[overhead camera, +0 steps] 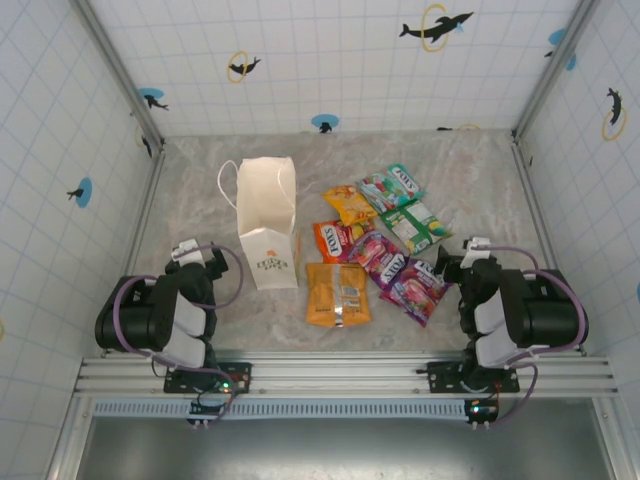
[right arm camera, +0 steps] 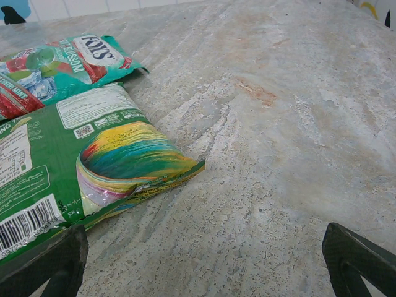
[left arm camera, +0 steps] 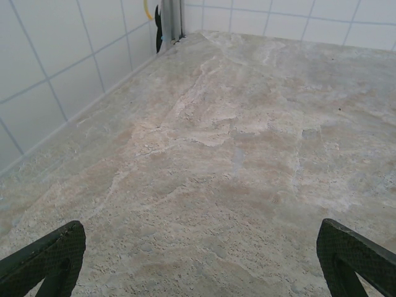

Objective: Place the snacks into the paper bag

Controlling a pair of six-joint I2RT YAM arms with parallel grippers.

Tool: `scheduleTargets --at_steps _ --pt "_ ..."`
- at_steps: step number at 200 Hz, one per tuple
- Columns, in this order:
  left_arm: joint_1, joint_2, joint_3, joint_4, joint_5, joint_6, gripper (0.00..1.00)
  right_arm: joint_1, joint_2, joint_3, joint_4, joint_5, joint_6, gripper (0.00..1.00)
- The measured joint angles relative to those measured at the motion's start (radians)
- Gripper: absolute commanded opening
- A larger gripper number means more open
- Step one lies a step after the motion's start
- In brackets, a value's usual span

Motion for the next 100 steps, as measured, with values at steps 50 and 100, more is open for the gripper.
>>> scheduleTargets --at_steps 50,100 --pt "0.000 0.000 0.000 0.000 0.000 0.000 0.98 0.000 0.000 0.000 0.000 0.002 0.000 1.00" --pt "-0.037 -0.016 0.000 0.032 -0.048 0.008 0.95 0.039 -0.278 0.060 -0.287 0.083 0.025 0.99"
